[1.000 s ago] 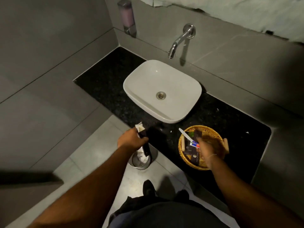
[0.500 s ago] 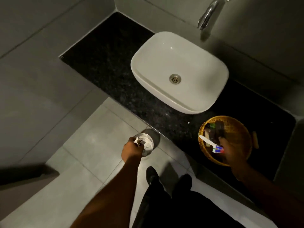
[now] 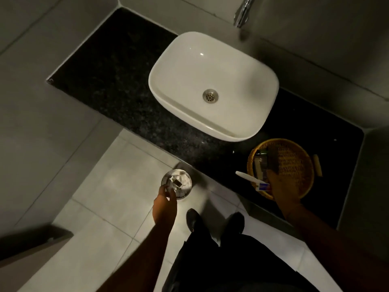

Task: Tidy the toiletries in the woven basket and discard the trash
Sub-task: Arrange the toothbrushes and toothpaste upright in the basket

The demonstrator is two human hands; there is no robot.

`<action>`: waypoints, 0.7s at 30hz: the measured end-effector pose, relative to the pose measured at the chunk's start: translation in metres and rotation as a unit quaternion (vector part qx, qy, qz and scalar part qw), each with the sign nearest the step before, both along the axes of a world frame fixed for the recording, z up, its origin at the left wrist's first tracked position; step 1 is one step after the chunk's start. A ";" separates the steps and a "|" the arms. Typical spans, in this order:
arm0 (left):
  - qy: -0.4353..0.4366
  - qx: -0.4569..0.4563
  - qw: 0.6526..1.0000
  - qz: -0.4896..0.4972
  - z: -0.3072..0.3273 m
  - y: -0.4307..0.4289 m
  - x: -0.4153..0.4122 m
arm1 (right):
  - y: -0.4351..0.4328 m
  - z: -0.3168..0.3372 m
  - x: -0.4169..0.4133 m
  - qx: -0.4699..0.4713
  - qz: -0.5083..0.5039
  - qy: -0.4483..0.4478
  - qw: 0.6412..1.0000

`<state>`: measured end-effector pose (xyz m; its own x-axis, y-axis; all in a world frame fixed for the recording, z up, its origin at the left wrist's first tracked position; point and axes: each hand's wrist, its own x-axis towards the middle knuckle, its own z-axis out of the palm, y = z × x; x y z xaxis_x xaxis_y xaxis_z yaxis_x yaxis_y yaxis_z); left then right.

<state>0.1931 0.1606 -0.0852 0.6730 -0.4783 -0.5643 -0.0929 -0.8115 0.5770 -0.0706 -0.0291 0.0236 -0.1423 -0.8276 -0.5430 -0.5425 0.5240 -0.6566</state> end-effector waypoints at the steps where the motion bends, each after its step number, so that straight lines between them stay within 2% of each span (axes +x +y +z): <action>1: -0.006 -0.022 1.000 -0.005 0.010 -0.003 -0.008 | -0.002 0.001 0.002 -0.005 0.005 0.008 1.000; 5: -0.051 -0.079 0.993 -0.065 0.049 -0.026 -0.039 | -0.008 0.010 0.005 -0.046 0.002 0.033 0.998; 7: -0.084 -0.133 0.979 -0.130 0.076 -0.045 -0.056 | -0.013 0.013 0.002 -0.055 0.037 0.083 0.994; 9: -0.136 -0.241 0.932 -0.236 0.102 -0.068 -0.077 | -0.018 0.022 -0.006 -0.046 0.094 0.153 0.983; 11: -0.202 -0.315 0.857 -0.355 0.118 -0.095 -0.102 | -0.025 0.027 -0.017 -0.044 0.120 0.191 0.973; 14: -0.267 -0.319 0.756 -0.506 0.129 -0.136 -0.138 | -0.041 0.032 -0.034 -0.027 0.137 0.176 0.975; 16: -0.285 -0.302 0.722 -0.553 0.135 -0.156 -0.159 | -0.053 0.032 -0.048 -0.026 0.136 0.143 0.980; 21: -0.297 -0.282 0.692 -0.594 0.144 -0.192 -0.189 | -0.066 0.029 -0.080 -0.038 0.063 0.076 0.994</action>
<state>0.0044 -0.0318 0.0590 -0.3520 -0.9246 0.1456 -0.8578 0.3809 0.3451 -0.1501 -0.0955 0.0530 -0.1108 -0.8819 -0.4582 -0.6961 0.3979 -0.5976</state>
